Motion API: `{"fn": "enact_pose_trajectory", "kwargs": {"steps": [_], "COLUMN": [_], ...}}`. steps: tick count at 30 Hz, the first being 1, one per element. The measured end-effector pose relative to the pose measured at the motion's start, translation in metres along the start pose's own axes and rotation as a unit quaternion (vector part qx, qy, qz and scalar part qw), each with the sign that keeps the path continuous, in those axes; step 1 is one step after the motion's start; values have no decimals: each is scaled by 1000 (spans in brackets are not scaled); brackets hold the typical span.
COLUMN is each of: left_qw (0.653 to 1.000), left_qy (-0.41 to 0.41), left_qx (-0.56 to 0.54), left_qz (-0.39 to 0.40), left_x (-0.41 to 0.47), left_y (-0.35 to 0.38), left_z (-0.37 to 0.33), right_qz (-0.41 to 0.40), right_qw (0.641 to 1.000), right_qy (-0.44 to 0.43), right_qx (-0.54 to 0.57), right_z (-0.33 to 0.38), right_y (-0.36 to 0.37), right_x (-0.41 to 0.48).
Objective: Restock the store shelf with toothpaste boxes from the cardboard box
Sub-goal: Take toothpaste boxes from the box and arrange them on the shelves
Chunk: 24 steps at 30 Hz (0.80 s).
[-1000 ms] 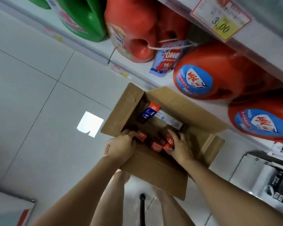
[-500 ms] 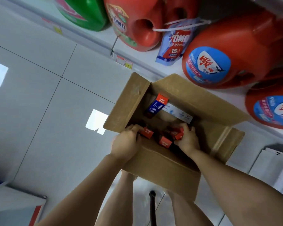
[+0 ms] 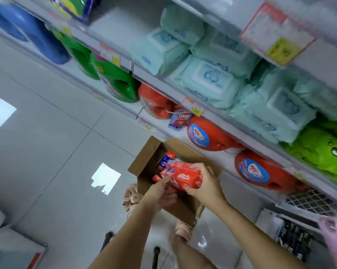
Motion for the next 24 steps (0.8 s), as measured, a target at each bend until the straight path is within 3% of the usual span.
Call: {"fn": "enact_pose_trajectory", "kwargs": {"steps": [4,7,10,15,21,24], "left_qw": [976,955,954,942,939,936], "left_qy": [84,123,125,147,231,269], "left_qx": [-188,-247,-239,-226,-178,-157], "left_qz": [73,106,132,200,181,162], "left_x": [-61,-110,-159,-222,-283,-303], "left_y": [49,78,103,138,160,163], "left_z": [-20,-40,-47,-52,-59,-66], "right_qz": [0,-27,-39,-79,-23,42], "right_qw": [993,987,962,889,878,917], "right_qy": [-81,-157,-240,-328,-378,-350], "right_qx": [83,7,-126,-309,-293,-186], "right_z": [58,92,125,175,199,211], "right_y": [-36,-63,-83,-111,-137,-151], "right_x": [-53,-97,-139,-204,-247,-265]}}
Point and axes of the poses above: each hand's wrist, its own x-axis towards the middle knuckle, its own y-axis out of the palm, z = x × y, the point moved 8 cm from there along x, towards the middle knuckle, and after that the axes turned 11 degrees about z, right-handed, at the moved point
